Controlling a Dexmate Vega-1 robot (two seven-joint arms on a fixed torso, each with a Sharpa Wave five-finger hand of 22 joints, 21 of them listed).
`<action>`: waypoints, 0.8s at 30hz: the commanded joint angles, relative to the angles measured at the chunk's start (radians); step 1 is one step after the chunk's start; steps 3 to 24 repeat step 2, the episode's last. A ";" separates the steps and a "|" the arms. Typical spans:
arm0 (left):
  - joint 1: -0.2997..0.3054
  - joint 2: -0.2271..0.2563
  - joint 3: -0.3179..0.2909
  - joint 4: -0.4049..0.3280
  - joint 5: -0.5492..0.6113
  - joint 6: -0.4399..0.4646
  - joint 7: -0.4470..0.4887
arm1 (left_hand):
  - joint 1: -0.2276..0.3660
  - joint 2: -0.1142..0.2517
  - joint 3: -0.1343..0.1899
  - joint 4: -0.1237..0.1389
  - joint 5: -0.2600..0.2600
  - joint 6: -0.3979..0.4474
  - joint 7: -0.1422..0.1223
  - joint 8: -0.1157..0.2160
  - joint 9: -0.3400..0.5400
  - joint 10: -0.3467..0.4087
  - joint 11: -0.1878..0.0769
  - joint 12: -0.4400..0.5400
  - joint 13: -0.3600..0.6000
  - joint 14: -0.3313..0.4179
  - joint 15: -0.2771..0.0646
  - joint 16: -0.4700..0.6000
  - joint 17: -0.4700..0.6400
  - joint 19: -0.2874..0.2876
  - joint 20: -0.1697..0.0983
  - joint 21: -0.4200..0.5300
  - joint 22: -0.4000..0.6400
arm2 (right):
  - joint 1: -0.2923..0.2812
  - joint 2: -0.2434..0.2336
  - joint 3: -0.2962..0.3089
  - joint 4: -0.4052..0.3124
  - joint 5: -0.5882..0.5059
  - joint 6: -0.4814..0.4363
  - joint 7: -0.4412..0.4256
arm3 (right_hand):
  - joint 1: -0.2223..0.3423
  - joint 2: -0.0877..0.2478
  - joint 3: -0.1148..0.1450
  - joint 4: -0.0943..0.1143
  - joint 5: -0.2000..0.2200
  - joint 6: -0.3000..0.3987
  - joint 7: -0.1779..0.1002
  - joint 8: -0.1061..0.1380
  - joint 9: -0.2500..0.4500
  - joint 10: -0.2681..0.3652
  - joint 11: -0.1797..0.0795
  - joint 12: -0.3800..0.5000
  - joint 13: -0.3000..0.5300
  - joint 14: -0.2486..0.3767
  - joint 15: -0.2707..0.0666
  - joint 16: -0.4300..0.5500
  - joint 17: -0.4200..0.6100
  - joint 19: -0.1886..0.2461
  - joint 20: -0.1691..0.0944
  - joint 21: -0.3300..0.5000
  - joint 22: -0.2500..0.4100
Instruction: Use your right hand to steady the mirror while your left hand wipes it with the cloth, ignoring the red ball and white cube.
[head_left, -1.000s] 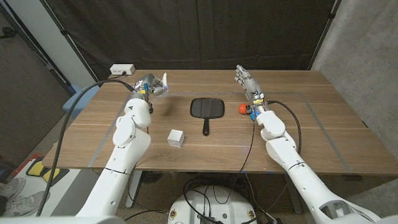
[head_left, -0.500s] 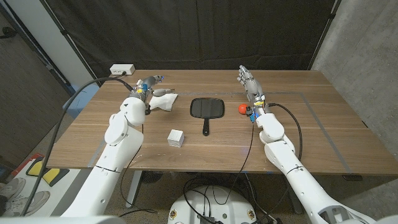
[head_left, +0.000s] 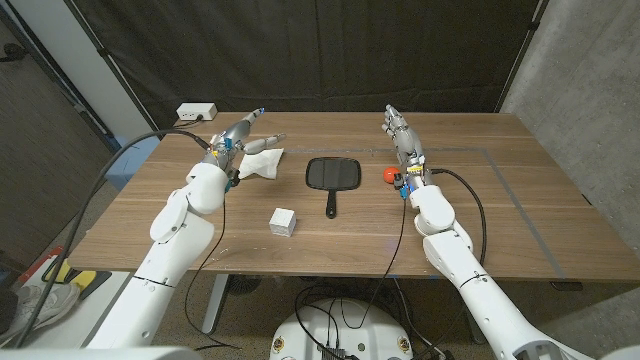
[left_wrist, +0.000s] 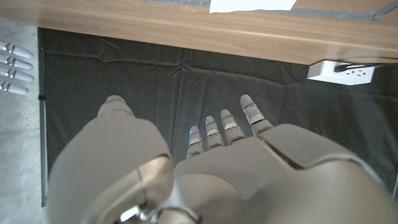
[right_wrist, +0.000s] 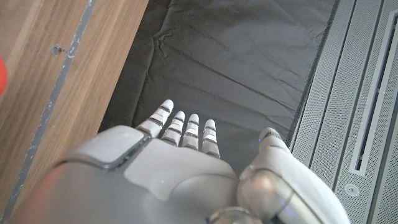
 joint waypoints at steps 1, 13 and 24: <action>0.010 0.015 -0.020 0.041 -0.079 -0.109 0.076 | -0.009 0.004 -0.004 0.004 0.004 -0.010 0.003 0.005 0.002 -0.008 0.002 0.005 0.002 -0.009 -0.001 0.003 0.001 -0.008 0.000 -0.006 0.006 | -0.007 -0.001 -0.011 -0.022 -0.023 -0.020 -0.038 | -0.010 0.001 -0.008 -0.001 0.007 0.007 0.000 0.005 0.001 0.010 -0.005 0.008 0.002 0.008 0.000 0.008 0.000 0.003 0.005 0.000 0.001; 0.009 0.014 -0.020 0.041 -0.080 -0.102 0.076 | -0.011 0.005 -0.004 0.004 0.004 -0.012 0.004 0.005 0.002 -0.011 0.003 0.005 0.001 -0.010 -0.003 0.004 0.000 -0.009 0.001 -0.006 0.006 | -0.001 0.001 -0.013 -0.012 -0.024 -0.015 -0.039 | -0.011 0.001 -0.008 -0.001 0.007 0.007 0.000 0.005 0.001 0.011 -0.004 0.008 0.002 0.008 0.001 0.008 0.000 0.003 0.005 0.000 0.001; 0.009 0.014 -0.020 0.041 -0.080 -0.102 0.076 | -0.011 0.005 -0.004 0.004 0.004 -0.012 0.004 0.005 0.002 -0.011 0.003 0.005 0.001 -0.010 -0.003 0.004 0.000 -0.009 0.001 -0.006 0.006 | -0.001 0.001 -0.013 -0.012 -0.024 -0.015 -0.039 | -0.011 0.001 -0.008 -0.001 0.007 0.007 0.000 0.005 0.001 0.011 -0.004 0.008 0.002 0.008 0.001 0.008 0.000 0.003 0.005 0.000 0.001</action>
